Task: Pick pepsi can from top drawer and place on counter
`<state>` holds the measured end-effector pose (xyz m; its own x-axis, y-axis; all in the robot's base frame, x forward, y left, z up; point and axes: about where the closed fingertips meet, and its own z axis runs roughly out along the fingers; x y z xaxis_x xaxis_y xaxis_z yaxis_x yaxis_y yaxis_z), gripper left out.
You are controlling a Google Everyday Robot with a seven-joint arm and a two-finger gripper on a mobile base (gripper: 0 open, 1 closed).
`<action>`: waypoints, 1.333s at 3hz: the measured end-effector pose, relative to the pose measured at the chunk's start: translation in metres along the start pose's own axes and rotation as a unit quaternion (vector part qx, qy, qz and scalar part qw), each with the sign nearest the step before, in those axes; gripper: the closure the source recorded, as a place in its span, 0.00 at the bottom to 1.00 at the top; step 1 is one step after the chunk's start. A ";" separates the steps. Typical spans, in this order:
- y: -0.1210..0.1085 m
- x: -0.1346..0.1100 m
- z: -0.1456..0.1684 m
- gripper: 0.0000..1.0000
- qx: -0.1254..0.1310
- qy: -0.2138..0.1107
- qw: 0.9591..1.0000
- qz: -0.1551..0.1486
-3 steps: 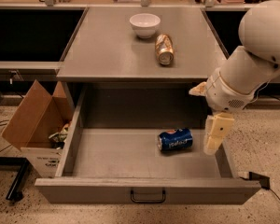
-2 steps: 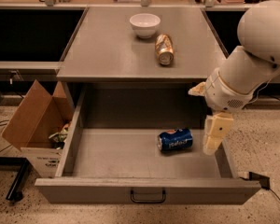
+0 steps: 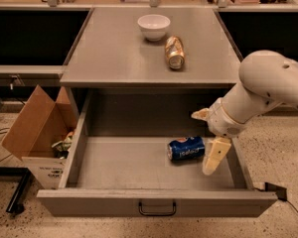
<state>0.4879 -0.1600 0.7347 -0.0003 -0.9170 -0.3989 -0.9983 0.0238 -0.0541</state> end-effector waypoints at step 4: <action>-0.047 0.054 0.096 0.00 0.035 -0.036 0.996 0.068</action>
Offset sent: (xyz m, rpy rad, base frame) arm 0.0536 0.0054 -0.1017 0.1304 -0.0255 -0.1003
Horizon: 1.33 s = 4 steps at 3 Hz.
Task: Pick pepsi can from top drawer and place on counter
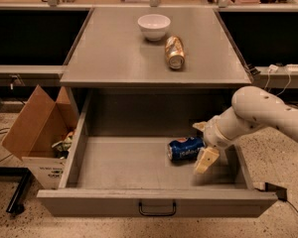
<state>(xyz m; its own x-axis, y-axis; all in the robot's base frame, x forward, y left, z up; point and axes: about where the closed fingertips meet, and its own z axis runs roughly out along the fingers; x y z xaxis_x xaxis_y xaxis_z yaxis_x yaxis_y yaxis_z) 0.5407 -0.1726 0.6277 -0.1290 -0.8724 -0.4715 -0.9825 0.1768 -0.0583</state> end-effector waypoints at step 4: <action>-0.013 0.018 -0.032 0.89 0.047 -0.030 0.998 0.026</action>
Offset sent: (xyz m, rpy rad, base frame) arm 0.0098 -0.0410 -0.0081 0.0229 -0.0223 -0.1078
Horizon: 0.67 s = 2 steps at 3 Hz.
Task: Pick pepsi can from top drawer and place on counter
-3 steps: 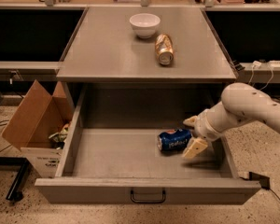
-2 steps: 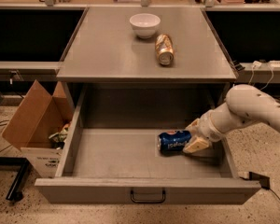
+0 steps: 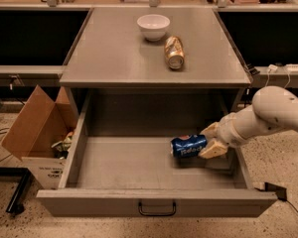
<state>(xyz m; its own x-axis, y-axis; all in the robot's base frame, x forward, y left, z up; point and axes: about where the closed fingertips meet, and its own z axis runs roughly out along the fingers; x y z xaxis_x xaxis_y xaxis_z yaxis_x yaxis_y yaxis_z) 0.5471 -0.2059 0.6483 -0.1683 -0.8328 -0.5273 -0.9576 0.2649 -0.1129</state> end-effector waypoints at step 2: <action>-0.017 -0.011 -0.084 1.00 0.066 -0.032 0.997 -0.014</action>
Offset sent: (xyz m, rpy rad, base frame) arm -0.0009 -0.0706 0.1299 0.0392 -0.2275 -0.0780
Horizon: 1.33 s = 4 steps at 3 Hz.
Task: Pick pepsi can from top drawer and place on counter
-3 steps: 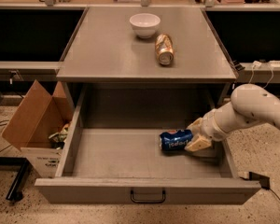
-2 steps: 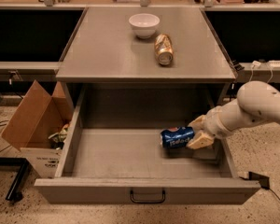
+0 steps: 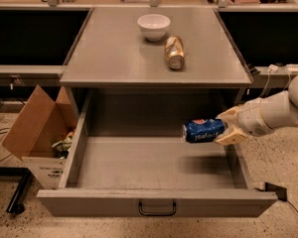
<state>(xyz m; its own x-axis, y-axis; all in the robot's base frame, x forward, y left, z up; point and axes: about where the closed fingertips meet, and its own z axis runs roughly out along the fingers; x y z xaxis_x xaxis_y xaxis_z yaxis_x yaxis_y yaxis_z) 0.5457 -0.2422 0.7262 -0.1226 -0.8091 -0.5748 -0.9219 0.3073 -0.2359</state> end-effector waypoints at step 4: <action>-0.088 -0.075 -0.114 1.00 0.161 -0.119 0.980 0.000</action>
Offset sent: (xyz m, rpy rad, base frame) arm 0.0204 -0.0162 0.0968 0.1944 -0.2839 -0.0581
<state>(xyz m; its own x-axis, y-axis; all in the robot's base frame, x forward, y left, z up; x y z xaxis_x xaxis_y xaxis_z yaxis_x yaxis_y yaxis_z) 0.5944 -0.2660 0.8794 0.0007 -0.6812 -0.7321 -0.7537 0.4808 -0.4481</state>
